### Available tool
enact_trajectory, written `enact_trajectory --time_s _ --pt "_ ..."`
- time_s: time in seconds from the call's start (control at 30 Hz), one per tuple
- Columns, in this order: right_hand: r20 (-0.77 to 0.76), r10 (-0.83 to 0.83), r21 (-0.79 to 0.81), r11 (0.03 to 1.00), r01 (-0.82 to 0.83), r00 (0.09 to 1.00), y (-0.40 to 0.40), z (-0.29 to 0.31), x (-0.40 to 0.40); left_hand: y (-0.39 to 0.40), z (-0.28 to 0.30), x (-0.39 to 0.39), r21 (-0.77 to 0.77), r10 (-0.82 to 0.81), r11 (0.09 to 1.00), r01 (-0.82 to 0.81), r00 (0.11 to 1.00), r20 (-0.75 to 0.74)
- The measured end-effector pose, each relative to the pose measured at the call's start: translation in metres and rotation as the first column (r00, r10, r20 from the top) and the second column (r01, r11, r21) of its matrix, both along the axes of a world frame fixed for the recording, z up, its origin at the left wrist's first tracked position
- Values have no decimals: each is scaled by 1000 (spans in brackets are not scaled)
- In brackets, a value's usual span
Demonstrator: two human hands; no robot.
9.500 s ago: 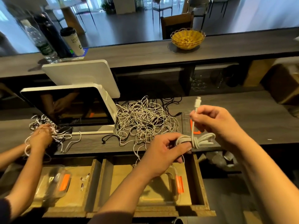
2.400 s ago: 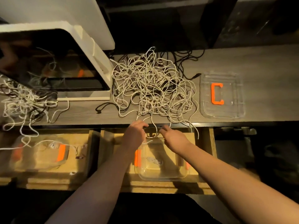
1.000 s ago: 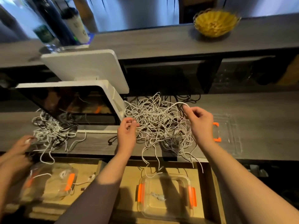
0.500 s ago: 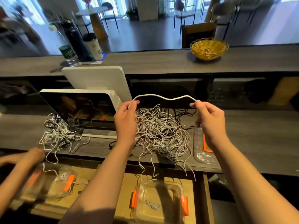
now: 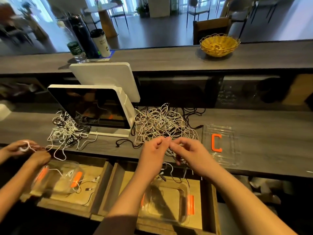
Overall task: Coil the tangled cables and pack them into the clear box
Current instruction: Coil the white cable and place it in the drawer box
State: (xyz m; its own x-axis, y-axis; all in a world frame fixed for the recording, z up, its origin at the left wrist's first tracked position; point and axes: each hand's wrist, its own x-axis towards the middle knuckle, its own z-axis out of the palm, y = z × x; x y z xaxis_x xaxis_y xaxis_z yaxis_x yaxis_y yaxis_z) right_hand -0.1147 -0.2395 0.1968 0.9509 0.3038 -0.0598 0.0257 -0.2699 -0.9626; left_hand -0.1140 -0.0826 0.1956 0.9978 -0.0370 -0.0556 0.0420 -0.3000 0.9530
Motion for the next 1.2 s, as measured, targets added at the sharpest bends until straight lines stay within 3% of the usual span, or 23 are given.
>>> enact_trajectory --time_s 0.2,0.33,0.43,0.57,0.73,0.87,0.93,1.07,1.2 --pt "-29 -181 90 979 183 983 -24 -11 -25 -1 -5 -19 -41 236 971 -236 972 8" --pt "-116 -297 126 942 311 948 -36 -7 -22 16 -11 -23 -155 381 905 -396 917 -120" --pt "-161 -322 105 934 341 933 -34 -7 -20 29 -12 -24 -228 410 870 -437 898 -157" --pt "-235 -364 105 912 396 901 -35 -13 -30 32 -11 -23 -186 376 901 -392 919 -116" --pt "-324 -91 192 968 160 942 -24 -4 -42 10 -5 -32 62 126 990 -124 991 -33" --pt "-268 105 162 985 -62 958 -5 6 -48 4 0 -43 121 57 991 -56 998 -1" --pt "-186 51 134 991 -26 981 -4 7 -49 4 3 -47 77 110 991 -108 994 -11" --pt "-118 -145 83 984 155 982 -19 4 -45 14 8 -48 -211 364 901 -379 925 -108" --pt "-163 -144 109 981 163 976 -21 1 -44 21 7 -47 -381 347 842 -382 924 -159"
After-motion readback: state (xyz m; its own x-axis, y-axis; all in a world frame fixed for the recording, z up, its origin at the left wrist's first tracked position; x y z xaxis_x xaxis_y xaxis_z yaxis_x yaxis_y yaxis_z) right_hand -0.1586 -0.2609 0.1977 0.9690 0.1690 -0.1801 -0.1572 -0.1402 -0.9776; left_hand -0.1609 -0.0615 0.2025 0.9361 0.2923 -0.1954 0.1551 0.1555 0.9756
